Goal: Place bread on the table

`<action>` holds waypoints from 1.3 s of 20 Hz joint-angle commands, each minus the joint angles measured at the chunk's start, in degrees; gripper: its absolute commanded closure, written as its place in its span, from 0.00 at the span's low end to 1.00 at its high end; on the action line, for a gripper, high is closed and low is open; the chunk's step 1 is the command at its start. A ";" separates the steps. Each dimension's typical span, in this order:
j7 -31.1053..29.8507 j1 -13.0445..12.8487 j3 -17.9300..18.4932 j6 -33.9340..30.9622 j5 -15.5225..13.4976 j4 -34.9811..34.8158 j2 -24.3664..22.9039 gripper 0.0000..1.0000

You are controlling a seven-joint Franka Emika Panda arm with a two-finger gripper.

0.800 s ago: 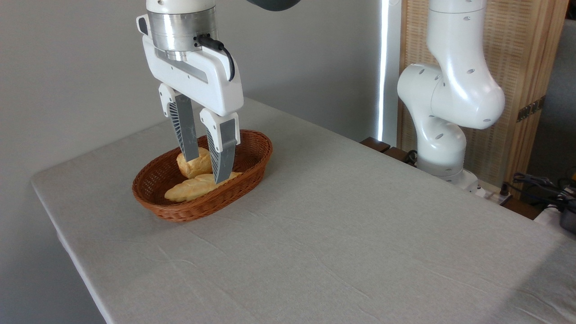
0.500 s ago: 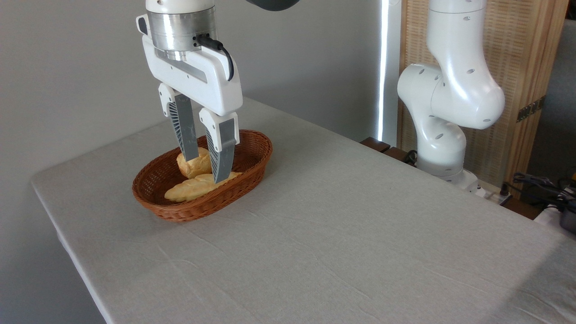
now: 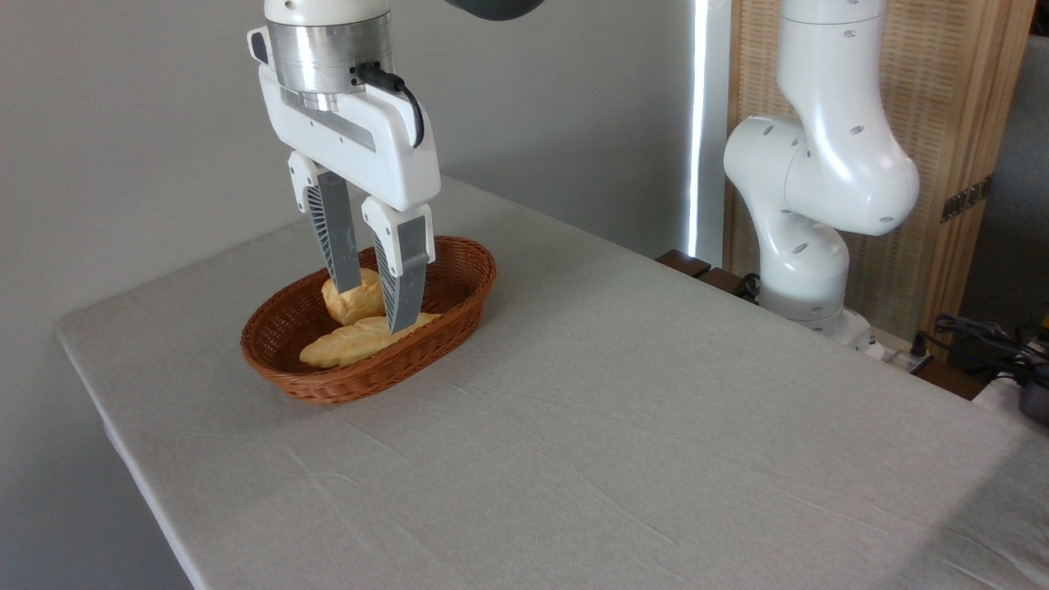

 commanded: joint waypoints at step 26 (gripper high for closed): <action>-0.90 -0.82 -8.17 -2.09 -0.43 0.32 3.27 0.00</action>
